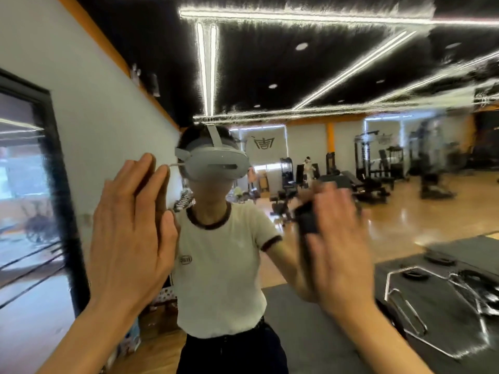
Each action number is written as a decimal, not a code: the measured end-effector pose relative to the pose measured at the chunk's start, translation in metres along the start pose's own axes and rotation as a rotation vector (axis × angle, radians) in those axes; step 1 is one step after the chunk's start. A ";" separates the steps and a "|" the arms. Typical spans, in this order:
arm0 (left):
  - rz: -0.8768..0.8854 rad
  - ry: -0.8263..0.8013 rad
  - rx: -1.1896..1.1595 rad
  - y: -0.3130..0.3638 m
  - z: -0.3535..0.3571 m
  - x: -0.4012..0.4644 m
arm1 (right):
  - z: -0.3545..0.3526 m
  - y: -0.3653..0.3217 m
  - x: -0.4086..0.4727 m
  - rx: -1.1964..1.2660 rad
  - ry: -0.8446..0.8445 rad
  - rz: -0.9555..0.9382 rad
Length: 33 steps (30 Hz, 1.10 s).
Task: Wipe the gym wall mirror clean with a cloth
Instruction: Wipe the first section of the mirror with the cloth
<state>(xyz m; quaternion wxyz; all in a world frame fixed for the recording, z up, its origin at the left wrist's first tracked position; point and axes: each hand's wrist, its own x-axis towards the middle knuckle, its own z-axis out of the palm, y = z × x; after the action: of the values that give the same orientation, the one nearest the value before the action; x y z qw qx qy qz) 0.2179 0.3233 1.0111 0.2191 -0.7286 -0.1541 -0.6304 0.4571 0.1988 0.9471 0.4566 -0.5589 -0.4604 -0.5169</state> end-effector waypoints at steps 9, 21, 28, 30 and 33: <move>0.043 0.011 0.054 0.001 -0.004 0.002 | 0.022 -0.087 0.024 -0.018 -0.014 0.028; 0.038 -0.016 0.065 -0.001 -0.005 0.001 | 0.016 -0.048 0.035 -0.018 0.171 0.299; 0.030 -0.021 0.049 -0.002 -0.005 0.001 | 0.017 -0.072 0.056 -0.021 0.005 -0.184; 0.028 -0.030 0.054 -0.002 -0.005 0.000 | 0.003 -0.023 0.053 -0.008 0.080 0.086; 0.028 -0.040 0.061 -0.002 -0.005 0.000 | 0.003 -0.019 0.056 -0.009 0.188 0.362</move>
<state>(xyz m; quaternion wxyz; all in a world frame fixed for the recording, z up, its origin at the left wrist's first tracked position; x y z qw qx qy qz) 0.2128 0.3230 1.0115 0.2468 -0.7361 -0.1675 -0.6076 0.4408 0.2074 1.0038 0.5806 -0.5837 -0.3055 -0.4783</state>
